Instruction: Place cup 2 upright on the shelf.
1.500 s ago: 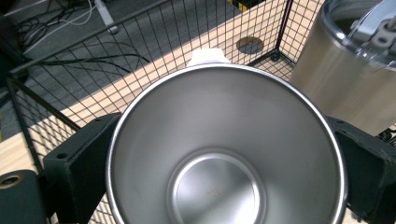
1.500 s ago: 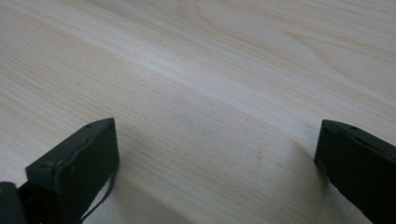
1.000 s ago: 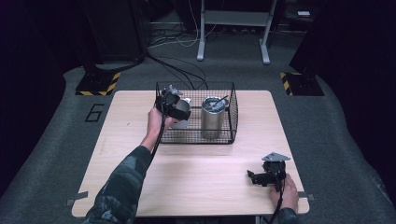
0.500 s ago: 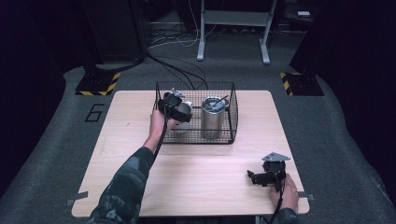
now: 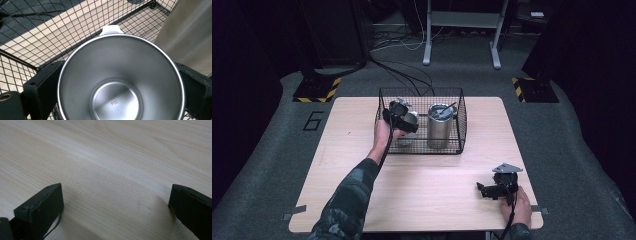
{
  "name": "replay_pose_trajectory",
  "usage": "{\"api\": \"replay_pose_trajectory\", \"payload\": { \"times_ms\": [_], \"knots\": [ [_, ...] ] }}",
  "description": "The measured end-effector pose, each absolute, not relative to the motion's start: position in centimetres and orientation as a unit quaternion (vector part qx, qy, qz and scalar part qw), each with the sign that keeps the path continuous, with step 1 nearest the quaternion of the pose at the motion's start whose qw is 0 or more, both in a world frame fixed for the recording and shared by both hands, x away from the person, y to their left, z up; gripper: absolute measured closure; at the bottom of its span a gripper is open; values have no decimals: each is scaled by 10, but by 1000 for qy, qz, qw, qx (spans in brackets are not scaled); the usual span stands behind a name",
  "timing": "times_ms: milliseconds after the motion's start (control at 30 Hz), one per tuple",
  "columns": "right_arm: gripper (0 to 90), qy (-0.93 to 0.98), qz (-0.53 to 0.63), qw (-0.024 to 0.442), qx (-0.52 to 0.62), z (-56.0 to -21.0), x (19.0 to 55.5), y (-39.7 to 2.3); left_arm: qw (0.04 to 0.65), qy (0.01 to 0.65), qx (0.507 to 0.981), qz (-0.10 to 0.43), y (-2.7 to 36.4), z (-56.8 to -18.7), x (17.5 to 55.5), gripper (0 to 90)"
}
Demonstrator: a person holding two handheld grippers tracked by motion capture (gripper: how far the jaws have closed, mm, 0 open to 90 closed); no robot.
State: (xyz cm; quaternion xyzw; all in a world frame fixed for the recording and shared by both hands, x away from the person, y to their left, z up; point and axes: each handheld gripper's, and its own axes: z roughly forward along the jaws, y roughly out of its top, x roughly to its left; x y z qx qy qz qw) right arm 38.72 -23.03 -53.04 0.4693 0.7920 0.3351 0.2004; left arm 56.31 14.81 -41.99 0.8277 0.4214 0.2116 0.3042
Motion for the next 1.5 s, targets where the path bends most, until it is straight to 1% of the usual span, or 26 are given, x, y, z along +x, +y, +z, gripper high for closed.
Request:
{"api": "replay_pose_trajectory", "payload": {
  "times_ms": [367,1033,1100,1267,1500],
  "knots": [
    [0,792,335,201,469,-530,387,-230,288,439,824,214,149,-425,567,56],
    [0,792,335,200,469,-530,387,-230,292,441,824,204,152,-429,565,51],
    [0,792,335,200,469,-530,387,-230,299,441,821,203,153,-428,564,47],
    [0,792,335,200,469,-530,387,-230,300,435,824,204,152,-423,562,2],
    [0,792,335,201,469,-530,387,-230,312,434,820,203,157,-413,557,1]
  ]
}}
